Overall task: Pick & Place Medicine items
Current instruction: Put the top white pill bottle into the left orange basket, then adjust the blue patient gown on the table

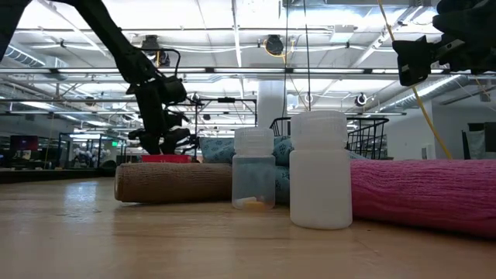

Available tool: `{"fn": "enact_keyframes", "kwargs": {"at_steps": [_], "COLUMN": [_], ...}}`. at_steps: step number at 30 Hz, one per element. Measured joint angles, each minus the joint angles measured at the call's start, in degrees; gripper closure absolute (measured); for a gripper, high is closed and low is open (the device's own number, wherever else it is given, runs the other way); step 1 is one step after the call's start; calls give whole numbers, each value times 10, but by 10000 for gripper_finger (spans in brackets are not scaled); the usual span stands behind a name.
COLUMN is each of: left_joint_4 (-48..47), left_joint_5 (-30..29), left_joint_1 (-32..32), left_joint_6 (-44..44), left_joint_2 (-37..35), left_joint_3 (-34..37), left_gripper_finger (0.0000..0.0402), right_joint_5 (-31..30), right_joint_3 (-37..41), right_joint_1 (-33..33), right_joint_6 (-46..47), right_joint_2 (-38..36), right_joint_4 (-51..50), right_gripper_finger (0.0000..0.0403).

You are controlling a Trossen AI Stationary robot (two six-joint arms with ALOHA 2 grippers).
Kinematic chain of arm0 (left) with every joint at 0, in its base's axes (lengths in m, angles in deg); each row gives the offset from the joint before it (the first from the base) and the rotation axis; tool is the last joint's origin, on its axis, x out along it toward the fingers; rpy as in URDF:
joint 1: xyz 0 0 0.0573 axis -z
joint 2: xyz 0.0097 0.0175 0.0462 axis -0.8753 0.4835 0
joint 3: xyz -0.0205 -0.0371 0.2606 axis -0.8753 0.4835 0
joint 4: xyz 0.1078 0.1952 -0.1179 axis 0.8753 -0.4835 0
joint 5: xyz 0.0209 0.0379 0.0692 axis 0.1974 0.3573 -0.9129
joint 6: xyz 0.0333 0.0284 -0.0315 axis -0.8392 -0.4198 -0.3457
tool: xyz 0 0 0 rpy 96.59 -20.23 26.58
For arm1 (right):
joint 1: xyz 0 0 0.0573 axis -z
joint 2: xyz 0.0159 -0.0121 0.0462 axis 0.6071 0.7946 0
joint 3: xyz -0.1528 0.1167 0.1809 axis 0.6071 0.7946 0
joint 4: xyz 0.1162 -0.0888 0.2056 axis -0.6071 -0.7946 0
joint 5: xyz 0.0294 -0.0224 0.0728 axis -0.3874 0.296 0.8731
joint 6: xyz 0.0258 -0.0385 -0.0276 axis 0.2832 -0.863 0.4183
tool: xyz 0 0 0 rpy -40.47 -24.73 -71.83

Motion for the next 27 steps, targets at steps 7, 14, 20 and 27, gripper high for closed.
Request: {"fn": "enact_keyframes", "kwargs": {"at_steps": [7,14,20,27], "left_joint_4": [-6,-21,-60,-57], "left_joint_5": [-9,-8,40,129], "left_joint_1": [0,0,17,73], "left_joint_6": [-14,-8,23,68], "left_joint_2": [-40,-119,-220,-323], "left_joint_3": [0,0,0,0], "left_gripper_finger": [193,192,192,192], "right_joint_5": [0,0,0,0], "right_joint_3": [0,0,0,0], "right_joint_1": [0,0,0,0], "right_joint_6": [0,0,0,0], "right_joint_2": [0,0,0,0], "right_joint_4": [0,0,0,0], "right_gripper_finger": [160,160,160,160]}}
